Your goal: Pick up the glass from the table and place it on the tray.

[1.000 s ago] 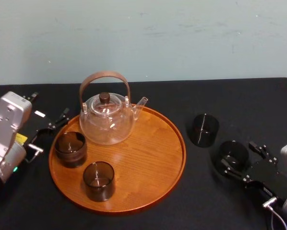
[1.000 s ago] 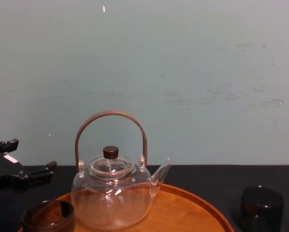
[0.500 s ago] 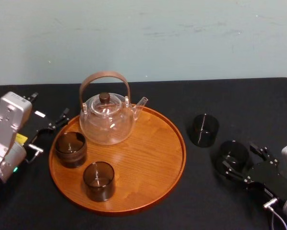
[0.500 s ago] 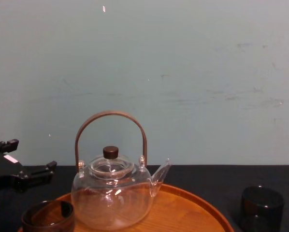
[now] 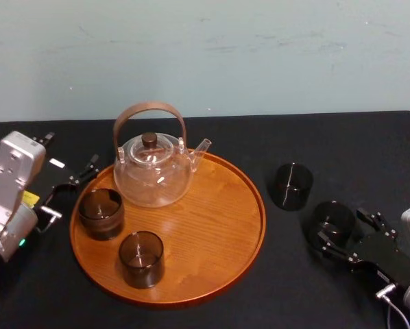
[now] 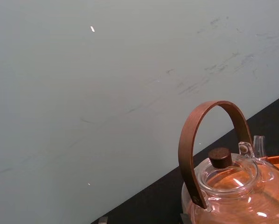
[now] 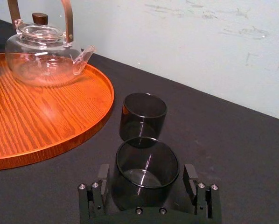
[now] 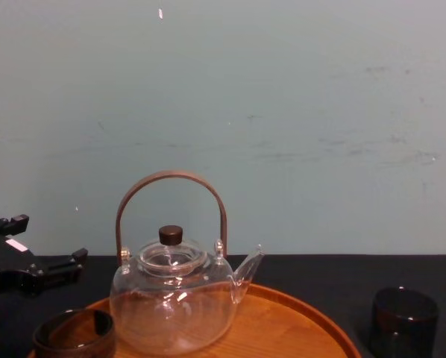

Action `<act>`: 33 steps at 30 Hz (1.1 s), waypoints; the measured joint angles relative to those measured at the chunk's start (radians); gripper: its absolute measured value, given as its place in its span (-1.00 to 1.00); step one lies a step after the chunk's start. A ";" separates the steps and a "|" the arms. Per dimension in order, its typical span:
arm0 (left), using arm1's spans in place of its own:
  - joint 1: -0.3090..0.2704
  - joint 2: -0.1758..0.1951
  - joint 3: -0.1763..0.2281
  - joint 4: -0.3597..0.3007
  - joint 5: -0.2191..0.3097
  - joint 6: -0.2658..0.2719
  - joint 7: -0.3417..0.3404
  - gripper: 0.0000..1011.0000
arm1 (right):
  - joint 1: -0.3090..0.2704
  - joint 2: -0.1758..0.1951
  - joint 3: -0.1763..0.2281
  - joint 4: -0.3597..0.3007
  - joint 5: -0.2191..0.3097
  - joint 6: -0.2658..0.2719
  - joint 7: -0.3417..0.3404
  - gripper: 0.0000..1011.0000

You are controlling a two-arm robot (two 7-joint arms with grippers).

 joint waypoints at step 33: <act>0.000 0.000 0.000 0.000 0.000 0.000 0.000 0.98 | 0.067 -0.065 0.021 0.078 -0.043 0.032 0.069 0.98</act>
